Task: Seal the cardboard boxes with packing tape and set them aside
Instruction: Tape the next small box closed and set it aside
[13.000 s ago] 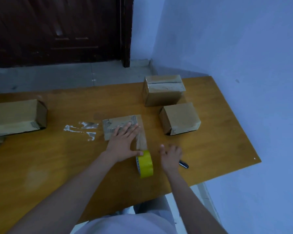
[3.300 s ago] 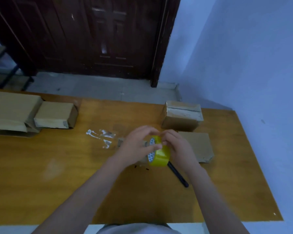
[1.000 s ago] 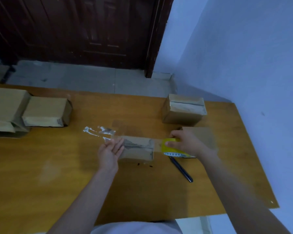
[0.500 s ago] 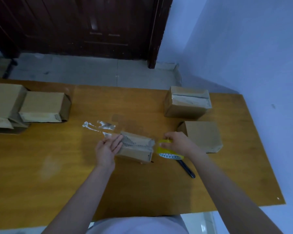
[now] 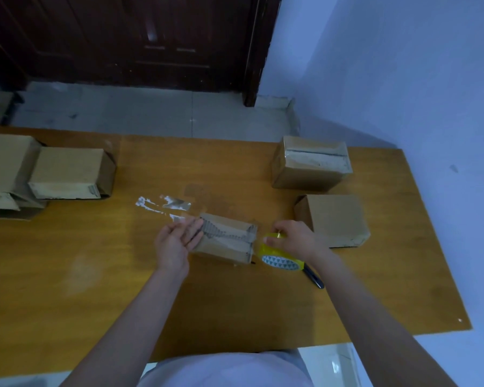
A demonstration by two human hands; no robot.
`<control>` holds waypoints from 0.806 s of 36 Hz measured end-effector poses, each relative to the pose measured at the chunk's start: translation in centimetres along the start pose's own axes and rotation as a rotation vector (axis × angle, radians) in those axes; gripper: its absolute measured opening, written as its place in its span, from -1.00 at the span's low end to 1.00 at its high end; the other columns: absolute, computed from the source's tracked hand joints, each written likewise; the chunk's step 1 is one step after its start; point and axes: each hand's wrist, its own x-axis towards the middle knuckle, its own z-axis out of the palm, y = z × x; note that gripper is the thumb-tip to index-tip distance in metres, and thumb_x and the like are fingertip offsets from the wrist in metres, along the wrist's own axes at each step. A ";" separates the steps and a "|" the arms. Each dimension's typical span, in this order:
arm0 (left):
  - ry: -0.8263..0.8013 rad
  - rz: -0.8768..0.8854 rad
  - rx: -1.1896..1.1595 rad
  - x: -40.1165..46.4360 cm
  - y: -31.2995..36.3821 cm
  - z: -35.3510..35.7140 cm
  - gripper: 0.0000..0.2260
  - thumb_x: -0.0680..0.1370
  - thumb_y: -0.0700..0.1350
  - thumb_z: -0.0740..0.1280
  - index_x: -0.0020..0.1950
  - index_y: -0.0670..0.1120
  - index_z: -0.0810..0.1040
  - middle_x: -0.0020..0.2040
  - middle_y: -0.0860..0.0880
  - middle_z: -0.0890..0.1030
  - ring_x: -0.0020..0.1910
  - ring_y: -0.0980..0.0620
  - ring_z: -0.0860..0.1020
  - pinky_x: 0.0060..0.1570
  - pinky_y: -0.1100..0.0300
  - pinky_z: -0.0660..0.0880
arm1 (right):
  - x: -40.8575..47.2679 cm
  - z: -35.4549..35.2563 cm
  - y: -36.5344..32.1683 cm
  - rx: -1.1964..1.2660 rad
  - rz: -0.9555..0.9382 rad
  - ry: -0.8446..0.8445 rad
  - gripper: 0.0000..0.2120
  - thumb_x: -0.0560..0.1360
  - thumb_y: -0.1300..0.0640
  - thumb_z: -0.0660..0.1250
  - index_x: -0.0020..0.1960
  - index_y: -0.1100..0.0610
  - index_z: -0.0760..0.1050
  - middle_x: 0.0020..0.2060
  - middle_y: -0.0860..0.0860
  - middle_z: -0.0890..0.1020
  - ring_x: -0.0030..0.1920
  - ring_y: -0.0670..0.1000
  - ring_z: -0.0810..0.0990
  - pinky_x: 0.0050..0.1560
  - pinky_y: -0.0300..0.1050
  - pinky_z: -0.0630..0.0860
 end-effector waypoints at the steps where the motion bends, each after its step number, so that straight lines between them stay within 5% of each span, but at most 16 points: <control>1: 0.003 -0.003 -0.004 0.0 0.0 0.0 -0.87 0.60 -0.29 0.24 -0.14 -0.16 0.42 -0.14 -0.13 0.67 -0.23 0.00 0.69 -0.17 0.11 0.64 | 0.1 0.1 0.0 0.002 0.003 0.003 -0.76 0.50 -0.14 0.32 -0.10 0.04 0.46 -0.21 0.07 0.56 -0.16 0.08 0.57 -0.20 0.03 0.49; 8: 0.007 -0.016 -0.008 0.0 0.0 0.0 -0.92 0.60 -0.29 0.24 -0.09 -0.18 0.42 -0.09 -0.15 0.66 -0.21 0.00 0.69 -0.07 0.05 0.62 | 0.6 1.2 0.3 0.046 0.026 0.016 -0.77 0.51 -0.13 0.31 -0.07 0.04 0.44 -0.29 -0.08 0.47 -0.23 -0.02 0.49 -0.33 -0.16 0.36; 18: 0.078 0.149 0.300 0.1 1.2 0.0 -0.80 0.53 -0.34 0.33 -0.27 -0.17 0.46 -0.33 -0.09 0.54 -0.39 0.08 0.53 -0.44 0.24 0.53 | 0.8 2.4 0.4 0.049 0.018 0.056 -0.65 0.53 -0.10 0.30 0.17 0.13 0.50 -0.12 0.00 0.54 -0.13 -0.02 0.50 -0.21 -0.14 0.40; 22: 0.084 0.172 0.408 0.8 1.1 -0.6 -0.82 0.52 -0.30 0.37 -0.28 -0.15 0.49 -0.35 -0.09 0.53 -0.39 0.02 0.50 -0.43 0.20 0.48 | 0.9 2.7 0.5 0.038 0.038 0.062 -0.62 0.53 -0.11 0.30 0.21 0.12 0.49 -0.03 0.05 0.56 -0.08 0.00 0.50 -0.15 -0.15 0.39; 29: 0.090 0.077 0.464 2.6 0.8 -0.8 -0.80 0.52 -0.34 0.36 -0.29 -0.17 0.49 -0.35 -0.13 0.53 -0.59 0.20 0.49 -0.50 0.36 0.49 | 0.9 2.9 0.7 0.045 0.030 0.070 -0.62 0.54 -0.10 0.29 0.21 0.15 0.48 -0.09 0.01 0.51 -0.11 -0.02 0.47 -0.17 -0.16 0.35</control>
